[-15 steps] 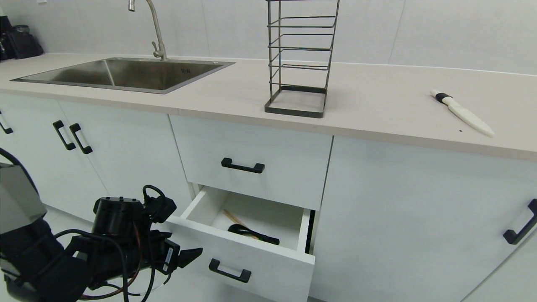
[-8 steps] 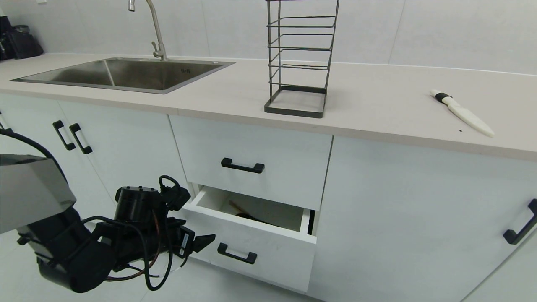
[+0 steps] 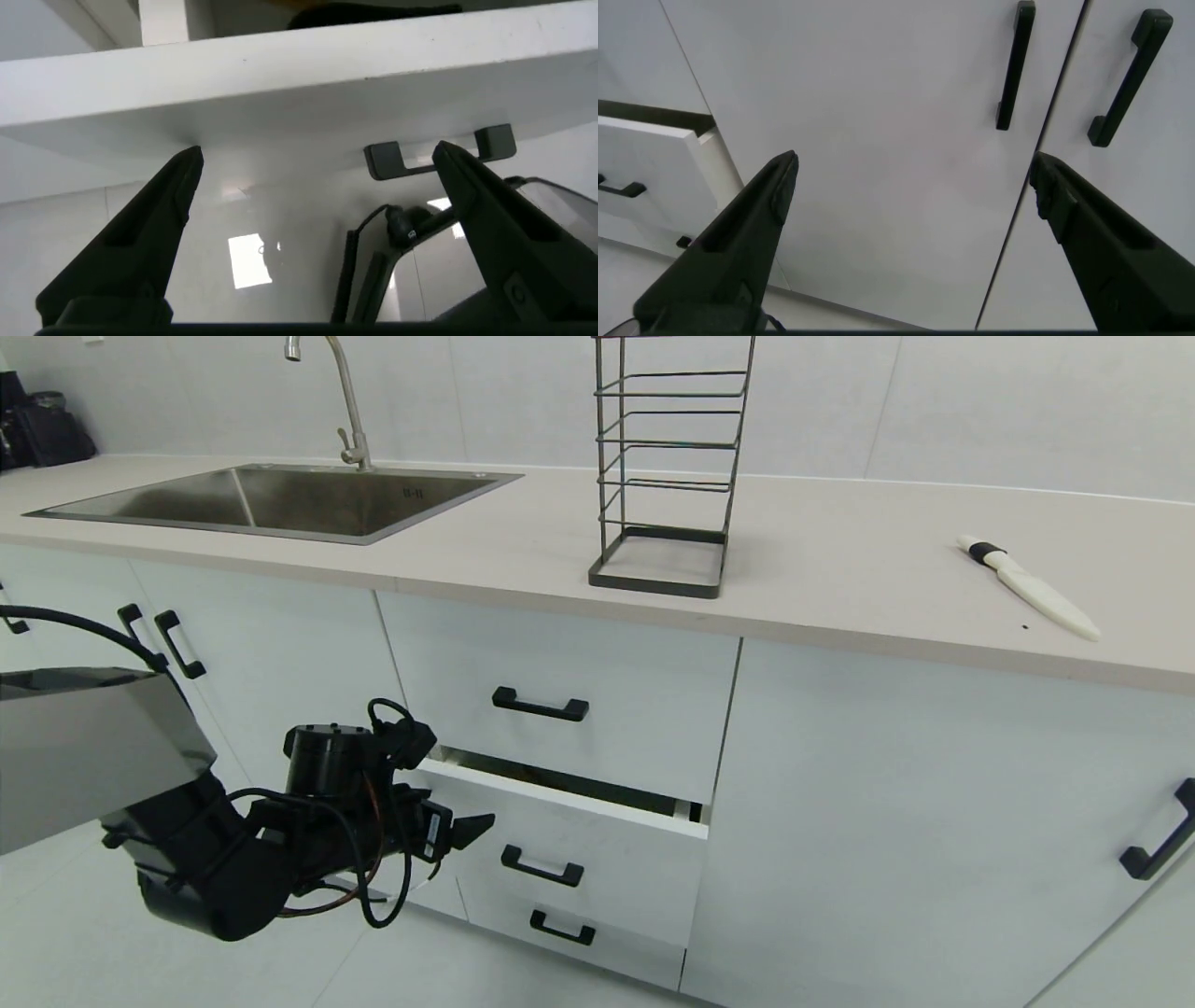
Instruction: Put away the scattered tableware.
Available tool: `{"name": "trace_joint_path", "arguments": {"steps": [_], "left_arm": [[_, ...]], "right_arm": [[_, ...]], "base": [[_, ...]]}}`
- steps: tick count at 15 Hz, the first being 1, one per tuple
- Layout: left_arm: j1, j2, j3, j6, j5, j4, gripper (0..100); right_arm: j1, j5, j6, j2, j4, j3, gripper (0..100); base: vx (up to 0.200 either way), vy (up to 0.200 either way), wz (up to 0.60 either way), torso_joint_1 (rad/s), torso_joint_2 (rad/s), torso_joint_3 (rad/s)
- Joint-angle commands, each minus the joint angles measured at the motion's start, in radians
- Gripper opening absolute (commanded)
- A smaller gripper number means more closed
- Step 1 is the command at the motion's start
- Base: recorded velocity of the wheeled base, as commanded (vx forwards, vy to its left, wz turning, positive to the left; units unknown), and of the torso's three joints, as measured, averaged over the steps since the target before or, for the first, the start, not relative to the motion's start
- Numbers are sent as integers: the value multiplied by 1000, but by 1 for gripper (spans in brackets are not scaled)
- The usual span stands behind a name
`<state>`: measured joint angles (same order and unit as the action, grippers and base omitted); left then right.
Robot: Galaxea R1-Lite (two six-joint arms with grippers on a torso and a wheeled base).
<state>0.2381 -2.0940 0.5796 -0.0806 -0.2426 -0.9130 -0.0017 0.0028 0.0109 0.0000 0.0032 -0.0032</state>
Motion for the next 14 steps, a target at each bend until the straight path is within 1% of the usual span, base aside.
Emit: {"name": "trace_joint_path", "arguments": {"steps": [1, 4, 7, 8, 10, 12, 13, 14], "left_arm": [[1, -44, 31, 12, 0, -20, 100], [3, -58, 37, 13, 0, -33, 100], [1, -60, 65, 13, 0, -33, 100], [1, -61, 65, 13, 2, -33, 100], [3, -52, 32, 12, 5, -35, 100], [4, 77, -124, 12, 3, -56, 100], [4, 121, -158, 10, 3, -61, 100], [12, 281, -250, 7, 3, -60, 100]], "right_arm": [[0, 0, 0, 0, 0, 0, 100], [0, 2, 0, 0, 0, 0, 100], [0, 0, 0, 0, 0, 0, 100], [0, 0, 0, 0, 0, 0, 100], [0, 2, 0, 0, 0, 0, 100], [0, 0, 0, 0, 0, 0, 100], [0, 0, 0, 0, 0, 0, 100], [0, 0, 0, 0, 0, 0, 100]], "base": [[0, 0, 0, 0, 0, 0], [0, 0, 0, 0, 0, 0], [0, 0, 0, 0, 0, 0], [0, 0, 0, 0, 0, 0], [0, 0, 0, 0, 0, 0], [0, 0, 0, 0, 0, 0], [0, 0, 0, 0, 0, 0], [0, 0, 0, 0, 0, 0]]}}
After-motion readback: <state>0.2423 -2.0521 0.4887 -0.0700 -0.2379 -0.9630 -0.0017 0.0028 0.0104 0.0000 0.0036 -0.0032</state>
